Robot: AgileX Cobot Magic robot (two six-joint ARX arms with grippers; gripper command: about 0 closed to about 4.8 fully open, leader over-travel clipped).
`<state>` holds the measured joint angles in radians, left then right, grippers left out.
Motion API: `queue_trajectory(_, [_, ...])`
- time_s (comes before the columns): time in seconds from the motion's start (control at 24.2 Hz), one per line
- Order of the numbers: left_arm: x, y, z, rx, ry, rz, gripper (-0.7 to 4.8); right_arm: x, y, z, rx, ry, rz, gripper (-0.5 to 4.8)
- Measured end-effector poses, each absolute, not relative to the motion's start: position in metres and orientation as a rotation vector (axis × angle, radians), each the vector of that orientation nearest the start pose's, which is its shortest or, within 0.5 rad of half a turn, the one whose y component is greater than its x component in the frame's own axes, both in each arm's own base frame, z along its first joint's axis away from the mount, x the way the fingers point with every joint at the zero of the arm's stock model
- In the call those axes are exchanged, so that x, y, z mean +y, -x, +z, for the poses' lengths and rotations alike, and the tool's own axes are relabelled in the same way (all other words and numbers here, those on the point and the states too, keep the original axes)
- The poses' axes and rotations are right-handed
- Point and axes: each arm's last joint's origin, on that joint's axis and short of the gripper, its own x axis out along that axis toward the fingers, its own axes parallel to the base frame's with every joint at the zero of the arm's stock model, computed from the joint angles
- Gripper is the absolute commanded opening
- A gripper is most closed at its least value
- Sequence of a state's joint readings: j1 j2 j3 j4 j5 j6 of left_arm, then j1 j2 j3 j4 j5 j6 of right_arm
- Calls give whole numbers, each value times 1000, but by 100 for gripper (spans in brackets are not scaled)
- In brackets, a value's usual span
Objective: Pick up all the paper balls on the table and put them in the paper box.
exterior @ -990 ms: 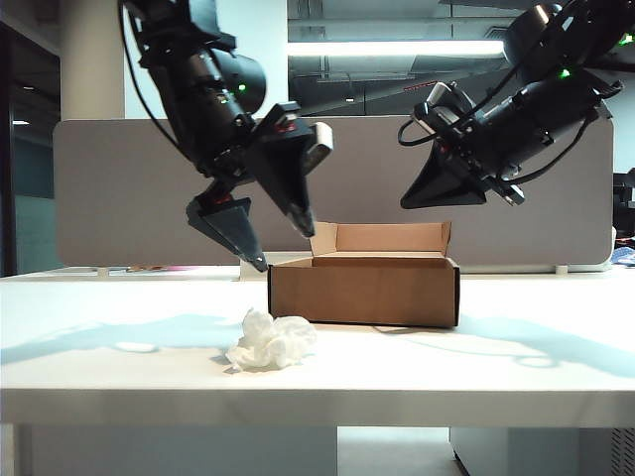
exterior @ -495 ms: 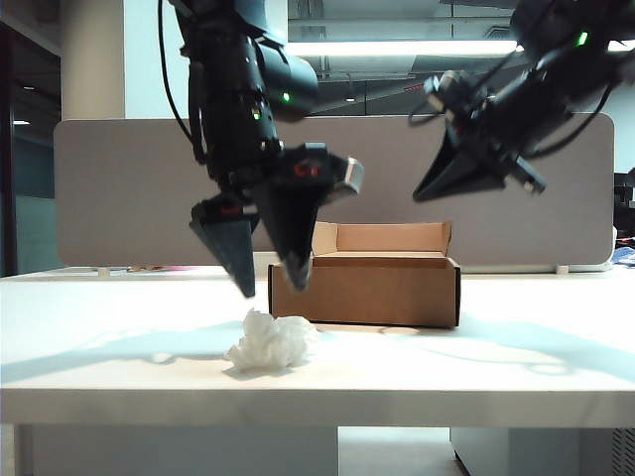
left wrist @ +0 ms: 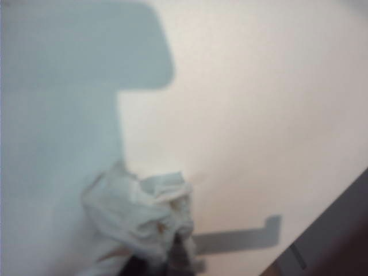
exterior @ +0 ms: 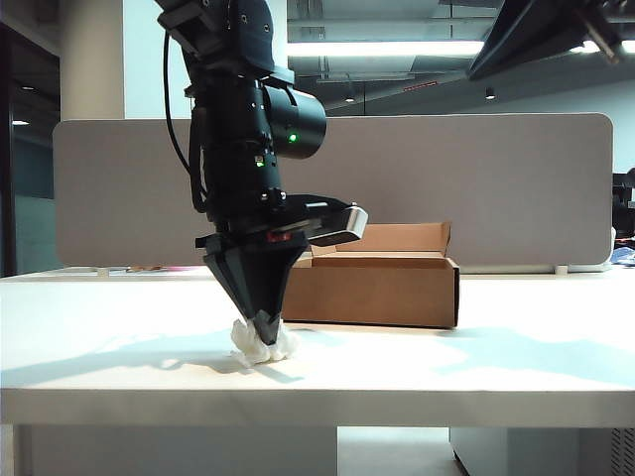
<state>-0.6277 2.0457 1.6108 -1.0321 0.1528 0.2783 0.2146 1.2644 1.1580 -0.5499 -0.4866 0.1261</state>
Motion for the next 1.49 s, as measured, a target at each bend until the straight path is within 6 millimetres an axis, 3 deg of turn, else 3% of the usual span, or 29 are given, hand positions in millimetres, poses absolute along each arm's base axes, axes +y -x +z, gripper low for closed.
queue_trajectory(0.17, [-238,-321,201,1377,-571,-834,-6,67,-245,341,680,-204,637,-5])
queue_trajectory(0.33, [-245,-333,251,1250,-590,-800,-6,67,-241,342,688,-205,636,-5])
queue_trajectory(0.41, [-252,-343,275,1085,-575,-807,-6,66,-240,340,714,-208,633,-5])
queue_trajectory(0.58, [-267,-372,290,729,-500,-792,-5,66,-239,338,732,-202,632,-5])
queue_trajectory(0.62, [-270,-377,290,679,-492,-789,-2,66,-238,338,731,-197,634,-5])
queue_trajectory(0.74, [-284,-407,271,483,-456,-763,246,66,-237,337,745,-193,635,-5])
queue_trajectory(0.87, [-287,-419,251,480,-454,-755,412,65,-236,336,761,-195,633,-5])
queue_trajectory(0.91, [-287,-420,246,492,-456,-754,438,65,-236,336,763,-195,633,-5])
queue_trajectory(1.03, [-286,-420,245,498,-456,-753,474,65,-236,336,764,-195,633,-5])
queue_trajectory(1.28, [-279,-410,262,556,-465,-760,459,65,-235,337,762,-195,633,-5])
queue_trajectory(1.49, [-277,-409,256,622,-426,-738,432,65,-236,337,754,-194,634,-5])
